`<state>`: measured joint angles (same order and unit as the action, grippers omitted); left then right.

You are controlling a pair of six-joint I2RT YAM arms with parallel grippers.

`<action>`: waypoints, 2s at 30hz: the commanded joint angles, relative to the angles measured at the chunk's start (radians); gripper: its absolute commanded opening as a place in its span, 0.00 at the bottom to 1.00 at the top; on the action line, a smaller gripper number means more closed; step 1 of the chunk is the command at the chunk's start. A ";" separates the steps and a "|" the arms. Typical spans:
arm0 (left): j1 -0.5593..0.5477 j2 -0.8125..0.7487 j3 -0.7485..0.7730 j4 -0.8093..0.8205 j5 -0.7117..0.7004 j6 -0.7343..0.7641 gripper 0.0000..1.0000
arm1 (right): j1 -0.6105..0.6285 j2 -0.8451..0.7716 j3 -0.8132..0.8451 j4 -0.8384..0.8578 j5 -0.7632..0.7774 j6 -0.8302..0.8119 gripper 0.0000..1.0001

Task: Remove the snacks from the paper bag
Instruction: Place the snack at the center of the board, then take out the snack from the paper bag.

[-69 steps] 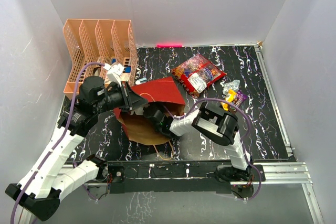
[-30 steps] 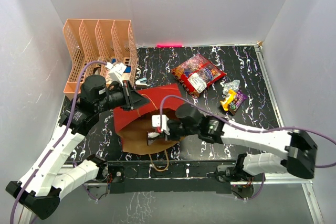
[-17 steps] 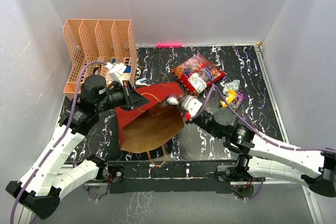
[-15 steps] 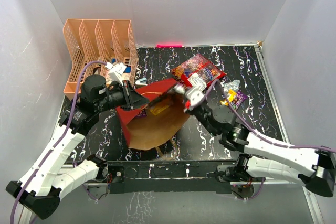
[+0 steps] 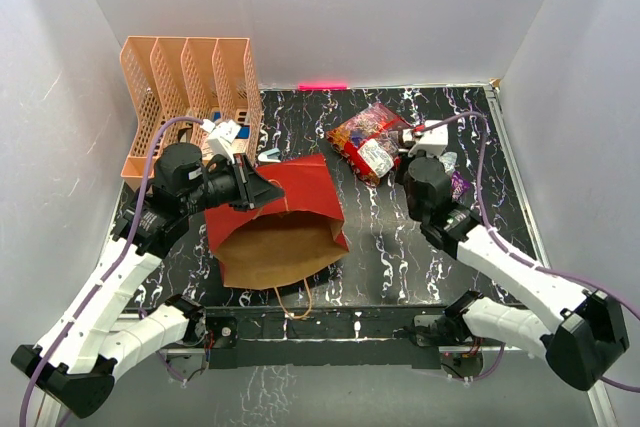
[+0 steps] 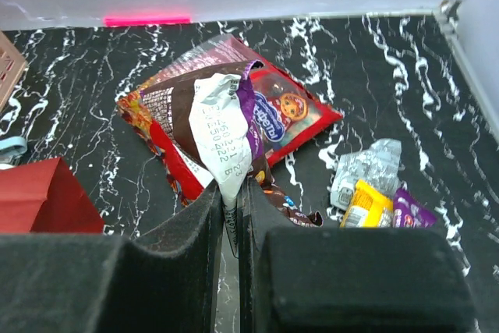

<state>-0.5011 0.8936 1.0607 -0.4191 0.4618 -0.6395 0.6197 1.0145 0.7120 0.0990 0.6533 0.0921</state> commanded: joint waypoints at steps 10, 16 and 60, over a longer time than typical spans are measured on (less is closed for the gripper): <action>0.004 -0.017 0.025 -0.010 0.003 0.007 0.00 | -0.510 0.215 0.194 -0.345 -0.439 0.682 0.07; 0.004 -0.020 0.019 -0.006 0.009 0.001 0.00 | -0.656 0.364 0.268 -0.441 -0.594 0.837 0.07; 0.004 -0.026 0.006 0.000 0.007 0.017 0.00 | -0.401 -0.009 -0.034 0.483 -1.433 0.329 0.98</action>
<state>-0.5003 0.8753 1.0607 -0.4351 0.4595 -0.6300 0.0364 1.0092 0.6258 0.3988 -0.5236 0.6003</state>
